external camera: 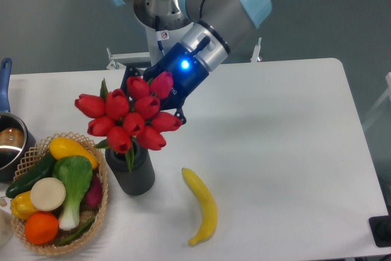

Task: Pick up the flowers from the vase
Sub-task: 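Lift the gripped tulips straight up out of the grey vase, then carry the tulip bunch away from the vase over the open table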

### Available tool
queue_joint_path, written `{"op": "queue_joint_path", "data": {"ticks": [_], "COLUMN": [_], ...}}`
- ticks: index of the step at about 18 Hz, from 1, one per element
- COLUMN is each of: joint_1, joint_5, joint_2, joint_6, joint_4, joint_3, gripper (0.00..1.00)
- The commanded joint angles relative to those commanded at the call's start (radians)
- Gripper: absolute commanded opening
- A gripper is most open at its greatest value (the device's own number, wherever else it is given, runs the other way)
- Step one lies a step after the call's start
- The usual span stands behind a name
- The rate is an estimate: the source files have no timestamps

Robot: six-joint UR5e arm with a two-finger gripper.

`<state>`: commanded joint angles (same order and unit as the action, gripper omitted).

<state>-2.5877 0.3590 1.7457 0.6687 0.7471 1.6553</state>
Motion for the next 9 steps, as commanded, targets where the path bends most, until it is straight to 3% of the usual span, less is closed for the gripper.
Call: {"op": "queue_joint_path", "data": {"ticks": [4, 9], "joint_1": [-0.067, -0.179], "joint_5": [0.008, 0.078], "joint_2": [-0.008, -0.018], "joint_6": [0.095, 0.287], "joint_4": [-0.003, -0.002], "joint_3": [-0.029, 0.004], "gripper": [0.0, 0.0]}}
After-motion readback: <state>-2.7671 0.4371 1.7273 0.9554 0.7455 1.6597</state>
